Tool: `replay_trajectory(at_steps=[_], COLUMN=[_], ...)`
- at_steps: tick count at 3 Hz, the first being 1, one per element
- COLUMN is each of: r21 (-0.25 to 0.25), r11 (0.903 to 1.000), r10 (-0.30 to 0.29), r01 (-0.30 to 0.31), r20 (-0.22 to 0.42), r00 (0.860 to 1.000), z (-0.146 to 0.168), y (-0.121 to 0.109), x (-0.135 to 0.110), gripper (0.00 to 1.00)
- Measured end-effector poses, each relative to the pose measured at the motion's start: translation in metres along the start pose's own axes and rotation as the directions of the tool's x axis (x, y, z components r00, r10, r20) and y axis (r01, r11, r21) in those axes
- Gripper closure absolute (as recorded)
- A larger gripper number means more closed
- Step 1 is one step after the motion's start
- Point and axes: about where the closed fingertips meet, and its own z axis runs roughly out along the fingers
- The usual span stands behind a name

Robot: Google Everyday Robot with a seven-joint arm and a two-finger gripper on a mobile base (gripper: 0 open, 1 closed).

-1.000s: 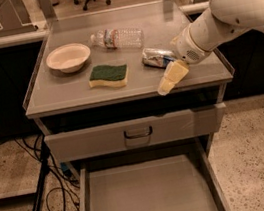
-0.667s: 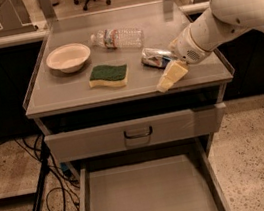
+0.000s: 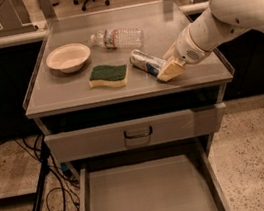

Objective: Place redbull can into middle drawer

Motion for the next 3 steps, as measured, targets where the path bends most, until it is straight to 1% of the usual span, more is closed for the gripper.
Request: replay_trajectory(at_steps=[1, 2, 3], r21=[0.000, 0.000, 0.000], r11=[1.0000, 1.0000, 1.0000], r10=[0.000, 0.000, 0.000], r01=[0.000, 0.000, 0.000], r20=[0.000, 0.000, 0.000], r00=[1.000, 1.000, 1.000], z=[0.0001, 0.0001, 0.0001], y=[0.0000, 0.0000, 0.0001], x=[0.0000, 0.0000, 0.0000], gripper=[0.96, 1.00, 1.00])
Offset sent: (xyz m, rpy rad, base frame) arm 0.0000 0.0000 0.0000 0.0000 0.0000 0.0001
